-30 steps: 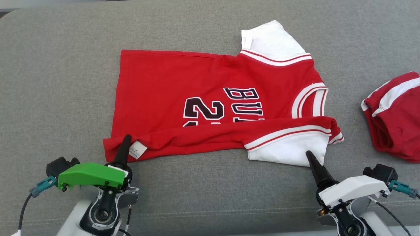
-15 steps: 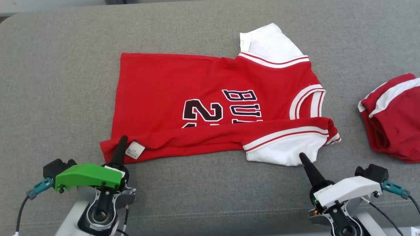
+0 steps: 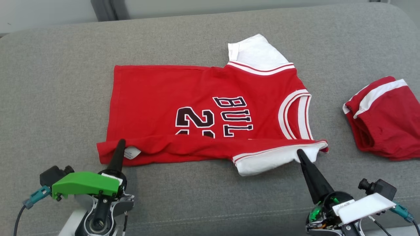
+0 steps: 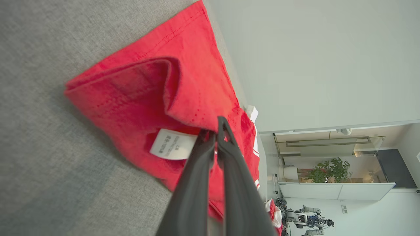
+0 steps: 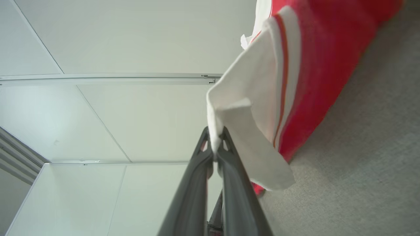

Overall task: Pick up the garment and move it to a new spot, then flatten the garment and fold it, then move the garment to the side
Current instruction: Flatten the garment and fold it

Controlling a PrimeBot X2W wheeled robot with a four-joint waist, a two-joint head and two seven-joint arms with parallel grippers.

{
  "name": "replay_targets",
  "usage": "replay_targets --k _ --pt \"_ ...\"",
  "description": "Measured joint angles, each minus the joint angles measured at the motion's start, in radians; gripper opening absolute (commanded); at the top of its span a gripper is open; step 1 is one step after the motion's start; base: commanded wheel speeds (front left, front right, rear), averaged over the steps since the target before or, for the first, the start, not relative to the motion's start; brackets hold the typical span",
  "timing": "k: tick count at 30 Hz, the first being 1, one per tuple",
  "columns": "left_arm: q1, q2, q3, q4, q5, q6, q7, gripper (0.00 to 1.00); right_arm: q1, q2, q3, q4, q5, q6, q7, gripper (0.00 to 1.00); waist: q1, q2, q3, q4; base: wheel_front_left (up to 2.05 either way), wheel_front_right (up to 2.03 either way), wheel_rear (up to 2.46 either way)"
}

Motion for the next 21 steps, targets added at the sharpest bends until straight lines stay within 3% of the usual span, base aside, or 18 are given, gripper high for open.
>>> replay_targets --k 8,21 --pt "0.098 0.019 0.009 -0.067 0.0 0.008 -0.015 0.0 0.073 -0.02 -0.047 -0.162 0.042 0.008 -0.01 0.0 0.0 0.0 -0.056 -0.017 0.0 0.0 0.0" --pt "0.198 0.047 0.015 -0.189 0.003 0.063 -0.025 0.0 0.281 -0.069 -0.079 -0.165 0.058 -0.002 -0.023 0.0 0.0 0.0 -0.082 -0.007 0.0 0.0 0.0"
